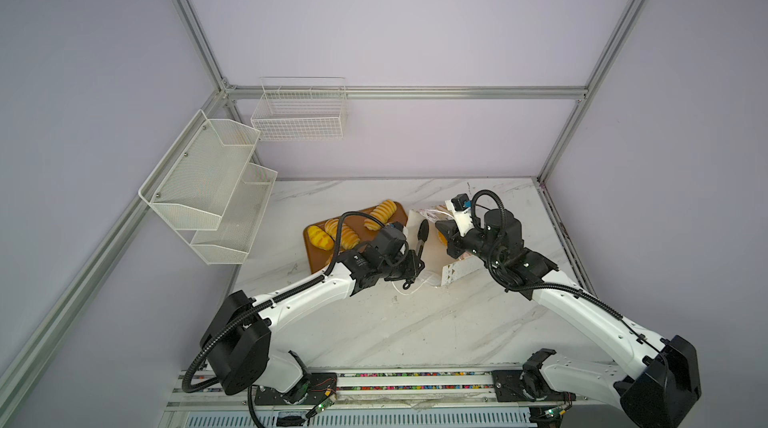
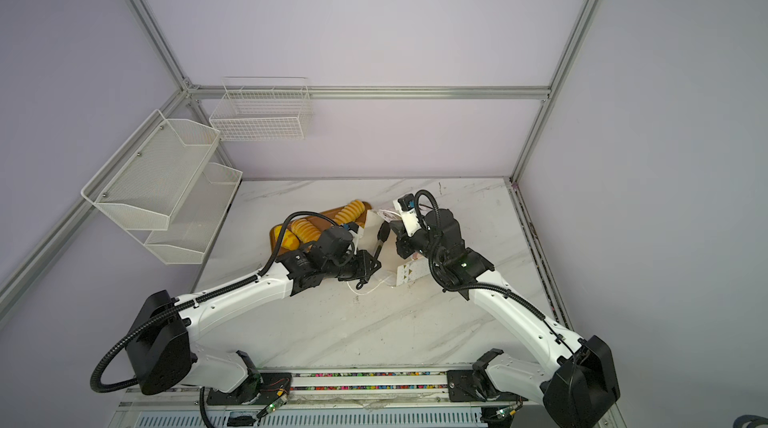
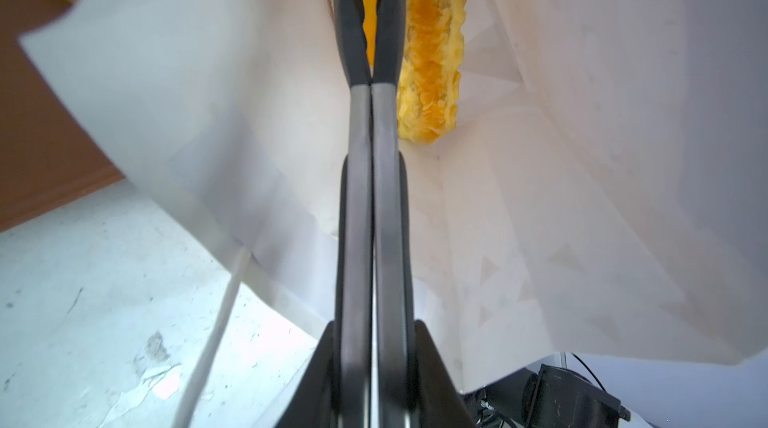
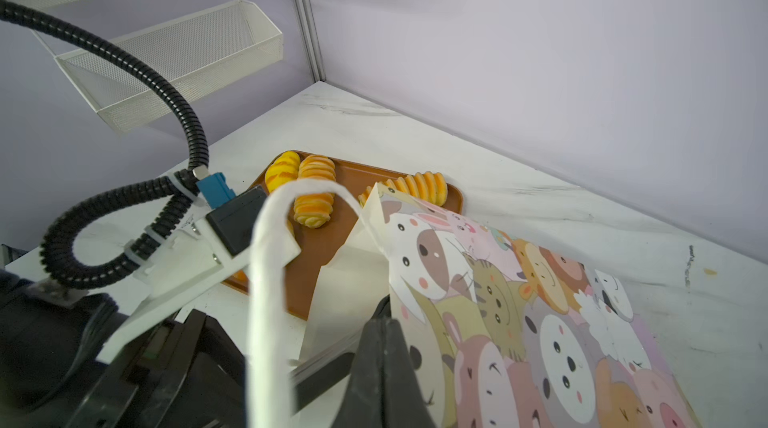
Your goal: Take the fake bread out of the paper bag
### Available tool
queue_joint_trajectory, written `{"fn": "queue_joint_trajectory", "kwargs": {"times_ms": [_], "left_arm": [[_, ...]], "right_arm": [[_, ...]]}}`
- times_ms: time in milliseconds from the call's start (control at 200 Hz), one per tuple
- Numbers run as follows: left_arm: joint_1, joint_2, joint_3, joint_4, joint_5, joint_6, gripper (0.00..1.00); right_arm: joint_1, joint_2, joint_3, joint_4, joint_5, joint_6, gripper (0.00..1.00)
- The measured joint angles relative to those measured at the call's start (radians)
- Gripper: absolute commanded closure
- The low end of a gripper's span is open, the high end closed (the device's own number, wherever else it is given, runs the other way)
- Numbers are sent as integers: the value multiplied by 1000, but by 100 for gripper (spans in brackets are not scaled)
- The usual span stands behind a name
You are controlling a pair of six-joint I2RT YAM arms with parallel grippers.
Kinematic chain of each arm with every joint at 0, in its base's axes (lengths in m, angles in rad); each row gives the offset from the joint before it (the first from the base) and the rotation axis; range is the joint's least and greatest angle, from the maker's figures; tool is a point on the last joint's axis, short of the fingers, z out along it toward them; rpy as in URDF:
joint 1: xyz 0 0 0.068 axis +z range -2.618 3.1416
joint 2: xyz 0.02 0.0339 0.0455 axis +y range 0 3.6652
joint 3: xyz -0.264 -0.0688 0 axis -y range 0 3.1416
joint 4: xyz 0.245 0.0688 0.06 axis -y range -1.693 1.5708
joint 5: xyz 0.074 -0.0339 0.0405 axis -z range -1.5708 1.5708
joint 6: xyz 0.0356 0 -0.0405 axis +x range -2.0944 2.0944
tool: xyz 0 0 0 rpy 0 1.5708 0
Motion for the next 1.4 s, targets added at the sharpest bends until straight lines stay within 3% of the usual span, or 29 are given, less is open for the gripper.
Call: {"fn": "queue_joint_trajectory", "kwargs": {"times_ms": [125,345,520,780,1400], "left_arm": [[-12,5,2,-12,13,10,95],[-61,137,15,-23,38,16,89],[-65,193,34,-14,52,16,73],[-64,196,58,17,56,11,62],[-51,178,76,52,56,-11,59]], "right_arm": [[0,-37,-29,3,-26,-32,100],[0,-95,-52,14,-65,-84,100],[0,-103,-75,34,-97,-98,100],[0,-102,-87,48,-121,-109,100],[0,-114,-119,59,-144,-151,100]]}}
